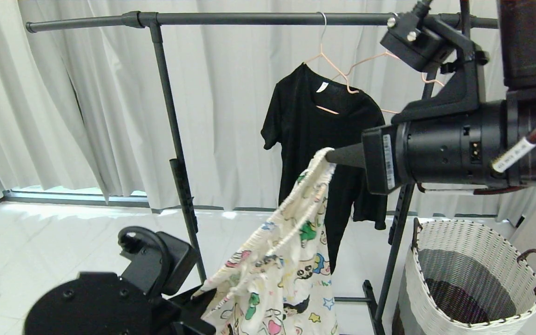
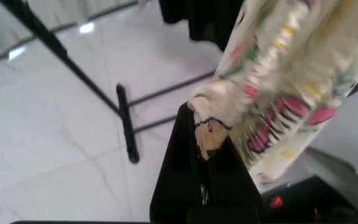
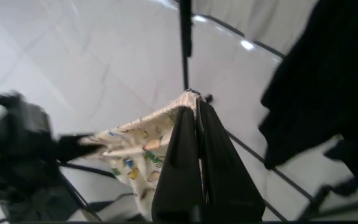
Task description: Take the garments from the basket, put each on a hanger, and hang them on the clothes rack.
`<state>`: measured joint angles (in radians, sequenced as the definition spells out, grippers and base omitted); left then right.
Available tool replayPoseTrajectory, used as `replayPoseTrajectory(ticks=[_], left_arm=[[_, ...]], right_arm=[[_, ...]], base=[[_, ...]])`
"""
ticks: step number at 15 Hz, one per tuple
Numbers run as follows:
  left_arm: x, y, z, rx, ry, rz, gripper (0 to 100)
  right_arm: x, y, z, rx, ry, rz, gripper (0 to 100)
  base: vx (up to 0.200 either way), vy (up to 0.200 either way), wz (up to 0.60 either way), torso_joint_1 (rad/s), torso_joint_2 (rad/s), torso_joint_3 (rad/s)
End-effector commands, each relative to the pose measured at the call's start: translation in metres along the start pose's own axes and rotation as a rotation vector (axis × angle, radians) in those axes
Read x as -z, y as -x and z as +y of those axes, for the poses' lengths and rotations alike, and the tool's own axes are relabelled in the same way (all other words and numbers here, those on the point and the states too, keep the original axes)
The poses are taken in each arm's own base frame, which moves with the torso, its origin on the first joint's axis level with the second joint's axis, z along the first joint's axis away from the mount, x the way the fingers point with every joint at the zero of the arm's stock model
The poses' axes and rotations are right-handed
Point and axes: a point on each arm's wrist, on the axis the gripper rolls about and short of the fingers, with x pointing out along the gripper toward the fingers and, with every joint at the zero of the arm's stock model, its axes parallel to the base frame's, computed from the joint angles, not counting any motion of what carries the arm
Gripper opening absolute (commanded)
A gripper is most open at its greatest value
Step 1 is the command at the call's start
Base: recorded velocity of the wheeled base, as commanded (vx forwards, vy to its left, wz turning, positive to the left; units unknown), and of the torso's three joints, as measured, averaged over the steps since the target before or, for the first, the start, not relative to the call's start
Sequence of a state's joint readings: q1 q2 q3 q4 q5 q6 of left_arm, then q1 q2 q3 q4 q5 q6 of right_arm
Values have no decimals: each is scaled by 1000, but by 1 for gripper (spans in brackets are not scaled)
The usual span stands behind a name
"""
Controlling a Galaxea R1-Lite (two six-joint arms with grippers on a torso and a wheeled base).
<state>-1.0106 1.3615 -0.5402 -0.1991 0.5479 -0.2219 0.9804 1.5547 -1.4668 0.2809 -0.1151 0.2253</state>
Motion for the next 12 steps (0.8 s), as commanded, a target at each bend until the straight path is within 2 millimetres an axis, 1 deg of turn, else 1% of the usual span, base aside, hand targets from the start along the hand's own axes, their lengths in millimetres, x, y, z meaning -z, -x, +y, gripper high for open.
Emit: replayPoseTrajectory(ticks=[1,3,4,5,6,7,8,9,10,11,12], left_arm=[[-46,6,-5,7,7,-64,0],[-83,19,-6,28,-24,-6,0],[-94,24,-5,51,-29,8,0],[-112,32,-5,70,-45,44,0],[-120,36,-3,66,-55,65,0],[-133,44,4,46,-58,95,0],[-141,50,10,37,-48,99,0],[-149,55,16,71,-10,83,0],[-158,65,21,149,42,50,0],[-166,80,27,233,83,7,0],[-171,89,32,290,103,-19,0]], right_arm=[[16,39,-13,37,-6,3,0],[30,63,-19,72,1,11,0],[33,68,-21,85,1,8,0],[33,78,-22,103,-1,-13,0],[32,82,-23,108,-3,-24,0],[28,89,-25,118,-10,-52,0],[25,92,-28,133,-2,-70,0],[21,97,-31,148,19,-94,0],[15,99,-34,167,42,-120,0],[8,103,-35,173,60,-152,0],[0,108,-35,177,67,-188,0]], base=[[0,0,0,0,0,0],[0,0,0,0,0,0],[0,0,0,0,0,0],[0,0,0,0,0,0],[0,0,0,0,0,0],[0,0,0,0,0,0],[0,0,0,0,0,0],[0,0,0,0,0,0],[0,0,0,0,0,0],[0,0,0,0,0,0],[0,0,0,0,0,0]])
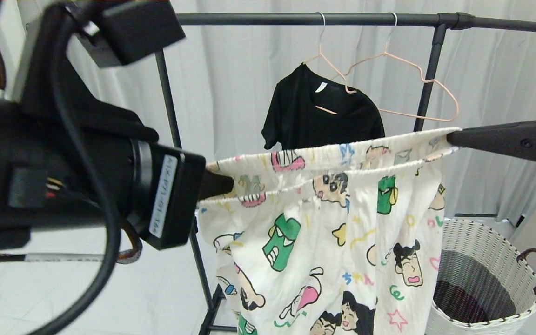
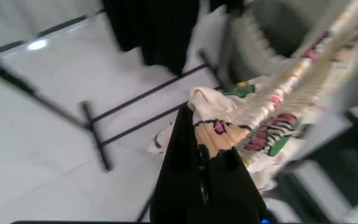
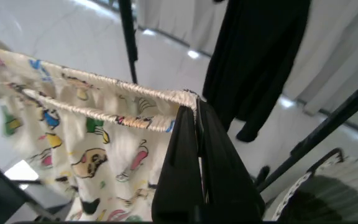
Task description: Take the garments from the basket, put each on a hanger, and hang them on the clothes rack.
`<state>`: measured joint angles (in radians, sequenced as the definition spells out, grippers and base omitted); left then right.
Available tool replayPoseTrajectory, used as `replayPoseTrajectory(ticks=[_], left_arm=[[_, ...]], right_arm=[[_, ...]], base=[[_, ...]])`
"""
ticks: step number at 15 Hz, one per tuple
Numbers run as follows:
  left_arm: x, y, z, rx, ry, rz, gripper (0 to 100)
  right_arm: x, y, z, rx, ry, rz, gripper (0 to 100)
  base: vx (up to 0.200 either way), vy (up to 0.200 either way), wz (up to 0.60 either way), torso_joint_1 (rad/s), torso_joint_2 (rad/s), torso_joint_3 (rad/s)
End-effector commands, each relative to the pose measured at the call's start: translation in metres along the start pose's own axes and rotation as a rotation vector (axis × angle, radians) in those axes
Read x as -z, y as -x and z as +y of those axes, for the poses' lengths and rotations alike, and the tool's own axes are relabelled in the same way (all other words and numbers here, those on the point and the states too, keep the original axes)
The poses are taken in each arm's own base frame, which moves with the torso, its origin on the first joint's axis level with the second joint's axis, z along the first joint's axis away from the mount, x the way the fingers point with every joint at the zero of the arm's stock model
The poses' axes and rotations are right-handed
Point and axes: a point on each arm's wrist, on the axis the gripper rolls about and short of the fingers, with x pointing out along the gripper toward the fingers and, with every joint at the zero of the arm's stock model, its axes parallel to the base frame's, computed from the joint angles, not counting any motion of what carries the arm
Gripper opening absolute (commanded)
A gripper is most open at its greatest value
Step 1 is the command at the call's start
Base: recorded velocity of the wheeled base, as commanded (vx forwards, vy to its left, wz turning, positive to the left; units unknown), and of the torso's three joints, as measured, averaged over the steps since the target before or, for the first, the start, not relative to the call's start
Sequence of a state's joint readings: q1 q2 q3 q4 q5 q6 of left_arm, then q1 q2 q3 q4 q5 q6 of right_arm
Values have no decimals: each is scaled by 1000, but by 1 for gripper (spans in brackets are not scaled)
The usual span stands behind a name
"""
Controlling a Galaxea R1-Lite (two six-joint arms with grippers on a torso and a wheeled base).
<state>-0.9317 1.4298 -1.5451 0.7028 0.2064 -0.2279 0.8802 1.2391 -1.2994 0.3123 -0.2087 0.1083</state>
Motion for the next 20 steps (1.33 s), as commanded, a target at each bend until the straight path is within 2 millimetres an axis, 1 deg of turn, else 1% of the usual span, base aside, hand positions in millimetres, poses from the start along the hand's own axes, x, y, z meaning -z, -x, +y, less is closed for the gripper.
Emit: replayPoseTrajectory(ticks=[1,3,5,6,8,10,12,14,17,18,20], left_arm=[[-11,25,8,33,35,-85,0],[-10,33,10,31,25,-102,0],[-10,38,12,31,7,-116,0],[-8,42,13,32,-14,-124,0],[-3,43,14,28,-16,-115,0],[-4,46,14,30,-16,-123,0],[-3,45,16,23,-11,-120,0],[-4,43,15,21,-11,-120,0],[-6,39,14,23,-12,-123,0],[-6,39,14,24,-11,-126,0],[-6,42,14,28,-11,-132,0]], right_arm=[[-20,11,-4,8,-4,-82,0],[-36,20,-4,0,-1,-146,0],[-40,25,-4,-19,12,-166,0],[-38,34,-5,-43,31,-174,0],[-31,48,-8,-73,70,-158,0],[-24,70,-10,-161,111,-129,0],[-15,91,-12,-303,155,-107,0],[-9,106,-9,-495,174,-82,0],[0,109,3,-692,213,3,0],[1,107,7,-727,222,19,0],[2,104,9,-726,226,30,0]], base=[[0,0,0,0,0,0],[0,0,0,0,0,0],[0,0,0,0,0,0],[0,0,0,0,0,0],[0,0,0,0,0,0],[0,0,0,0,0,0],[0,0,0,0,0,0],[0,0,0,0,0,0],[0,0,0,0,0,0],[0,0,0,0,0,0],[0,0,0,0,0,0]])
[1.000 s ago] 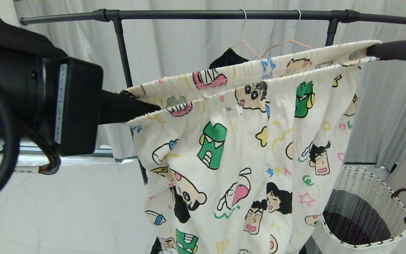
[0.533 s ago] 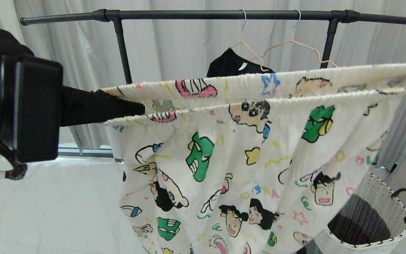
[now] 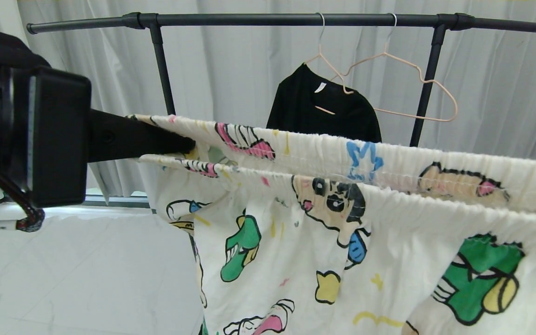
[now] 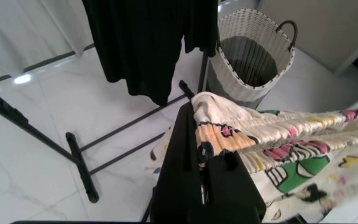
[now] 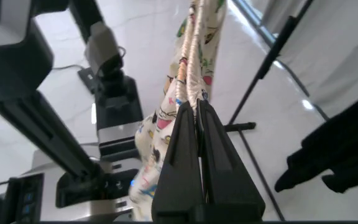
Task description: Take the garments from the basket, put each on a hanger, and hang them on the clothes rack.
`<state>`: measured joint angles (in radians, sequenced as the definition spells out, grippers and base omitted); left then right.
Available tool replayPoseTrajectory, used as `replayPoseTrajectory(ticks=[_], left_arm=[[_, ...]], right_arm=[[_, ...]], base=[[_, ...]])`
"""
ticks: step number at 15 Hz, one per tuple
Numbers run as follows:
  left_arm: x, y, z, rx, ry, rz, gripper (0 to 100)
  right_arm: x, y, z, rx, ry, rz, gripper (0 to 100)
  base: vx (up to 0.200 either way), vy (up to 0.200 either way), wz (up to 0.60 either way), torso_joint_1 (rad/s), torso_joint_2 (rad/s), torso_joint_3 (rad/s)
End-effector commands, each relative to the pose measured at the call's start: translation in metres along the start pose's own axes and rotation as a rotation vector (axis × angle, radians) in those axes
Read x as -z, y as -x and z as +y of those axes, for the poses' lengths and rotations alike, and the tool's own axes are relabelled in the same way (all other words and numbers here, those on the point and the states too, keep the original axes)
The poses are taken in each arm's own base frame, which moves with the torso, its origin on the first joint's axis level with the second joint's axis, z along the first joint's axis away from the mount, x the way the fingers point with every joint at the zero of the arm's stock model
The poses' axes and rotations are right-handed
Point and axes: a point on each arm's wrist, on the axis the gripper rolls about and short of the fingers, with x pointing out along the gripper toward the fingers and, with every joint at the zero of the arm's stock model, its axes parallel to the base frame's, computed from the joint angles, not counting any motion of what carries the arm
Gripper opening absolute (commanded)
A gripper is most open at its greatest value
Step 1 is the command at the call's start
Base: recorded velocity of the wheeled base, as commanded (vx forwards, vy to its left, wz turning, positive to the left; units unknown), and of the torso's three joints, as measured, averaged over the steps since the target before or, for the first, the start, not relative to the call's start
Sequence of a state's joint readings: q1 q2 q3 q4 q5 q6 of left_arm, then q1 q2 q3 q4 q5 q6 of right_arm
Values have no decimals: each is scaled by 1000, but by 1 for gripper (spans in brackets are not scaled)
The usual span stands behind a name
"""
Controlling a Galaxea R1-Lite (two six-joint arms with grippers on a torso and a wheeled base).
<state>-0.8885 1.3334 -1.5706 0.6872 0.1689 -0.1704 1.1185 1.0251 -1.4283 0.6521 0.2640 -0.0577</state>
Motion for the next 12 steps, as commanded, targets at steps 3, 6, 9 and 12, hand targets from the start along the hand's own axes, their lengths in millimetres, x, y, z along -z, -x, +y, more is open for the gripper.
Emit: replayPoseTrajectory(ticks=[3,6,9,12], left_arm=[[5,6,-1,15,-7,4,0],[20,14,-2,30,-32,76,0],[32,27,-6,79,-77,143,0],[44,36,-13,151,-122,163,0]], right_arm=[[3,-8,-3,102,-1,35,0],[-1,-22,-11,253,4,44,0],[-11,-51,-23,313,10,-37,0],[-18,-84,-38,349,23,-142,0]], base=[[0,0,0,0,0,0],[0,0,0,0,0,0],[0,0,0,0,0,0],[0,0,0,0,0,0]])
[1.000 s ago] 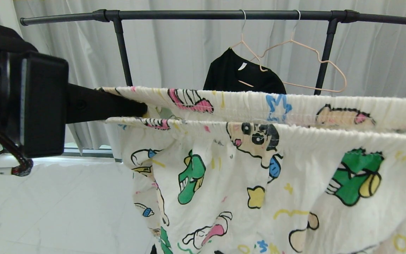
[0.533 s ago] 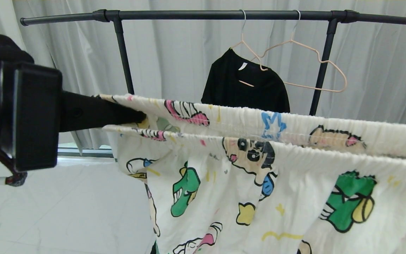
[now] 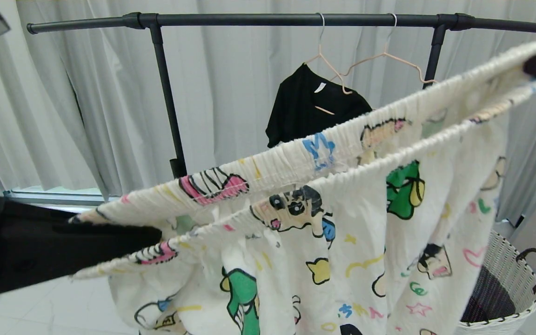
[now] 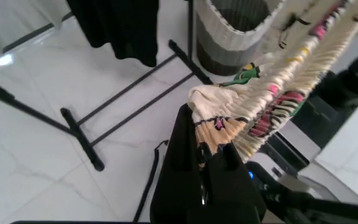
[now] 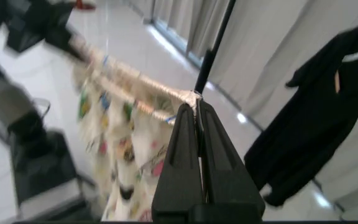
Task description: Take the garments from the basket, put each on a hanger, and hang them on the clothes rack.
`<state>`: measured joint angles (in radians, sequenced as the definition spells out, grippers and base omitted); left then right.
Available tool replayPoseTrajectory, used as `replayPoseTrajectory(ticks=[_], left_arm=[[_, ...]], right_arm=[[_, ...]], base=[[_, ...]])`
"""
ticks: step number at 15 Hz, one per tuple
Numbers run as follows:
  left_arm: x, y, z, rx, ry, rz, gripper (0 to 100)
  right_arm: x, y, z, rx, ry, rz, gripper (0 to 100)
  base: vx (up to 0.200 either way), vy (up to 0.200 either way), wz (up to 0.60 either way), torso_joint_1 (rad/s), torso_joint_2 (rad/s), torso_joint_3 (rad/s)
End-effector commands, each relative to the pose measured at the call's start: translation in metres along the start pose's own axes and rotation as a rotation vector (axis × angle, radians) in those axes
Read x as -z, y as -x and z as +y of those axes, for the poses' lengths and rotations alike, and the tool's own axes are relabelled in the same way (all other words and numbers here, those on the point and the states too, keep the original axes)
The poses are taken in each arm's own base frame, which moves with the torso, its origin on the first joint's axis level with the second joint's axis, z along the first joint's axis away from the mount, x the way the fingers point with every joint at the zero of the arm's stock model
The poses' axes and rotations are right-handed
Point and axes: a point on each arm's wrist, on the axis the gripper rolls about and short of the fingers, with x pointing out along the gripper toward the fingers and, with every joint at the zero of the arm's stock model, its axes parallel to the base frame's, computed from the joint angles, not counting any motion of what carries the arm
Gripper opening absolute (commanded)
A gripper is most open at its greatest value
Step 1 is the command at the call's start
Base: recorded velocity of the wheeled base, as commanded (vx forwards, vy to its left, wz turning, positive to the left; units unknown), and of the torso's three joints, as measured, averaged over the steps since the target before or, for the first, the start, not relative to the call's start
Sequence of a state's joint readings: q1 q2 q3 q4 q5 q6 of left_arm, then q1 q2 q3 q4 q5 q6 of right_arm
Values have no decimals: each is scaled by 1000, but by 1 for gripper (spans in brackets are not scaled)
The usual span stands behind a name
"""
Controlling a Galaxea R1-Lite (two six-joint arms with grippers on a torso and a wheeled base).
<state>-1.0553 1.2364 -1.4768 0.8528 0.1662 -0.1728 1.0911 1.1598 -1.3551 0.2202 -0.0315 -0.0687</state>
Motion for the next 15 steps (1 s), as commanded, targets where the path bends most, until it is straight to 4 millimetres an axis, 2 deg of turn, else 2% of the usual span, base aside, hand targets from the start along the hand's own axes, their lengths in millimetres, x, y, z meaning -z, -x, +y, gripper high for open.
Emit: replayPoseTrajectory(ticks=[1,4,7,12,15], left_arm=[[14,11,-6,70,-45,1,0],[31,34,-8,195,-94,-32,0],[26,45,-16,297,-129,-102,0],[20,39,-26,335,-145,-118,0],[18,32,-24,232,-145,-122,0]], right_arm=[[14,-45,-3,27,-1,26,0],[16,-80,-5,40,-3,-27,0],[19,-94,-4,38,-1,-39,0],[16,-88,-4,43,0,-56,0],[18,-78,-11,138,-3,-46,0]], base=[[0,0,0,0,0,0],[0,0,0,0,0,0],[0,0,0,0,0,0],[0,0,0,0,0,0],[0,0,0,0,0,0]])
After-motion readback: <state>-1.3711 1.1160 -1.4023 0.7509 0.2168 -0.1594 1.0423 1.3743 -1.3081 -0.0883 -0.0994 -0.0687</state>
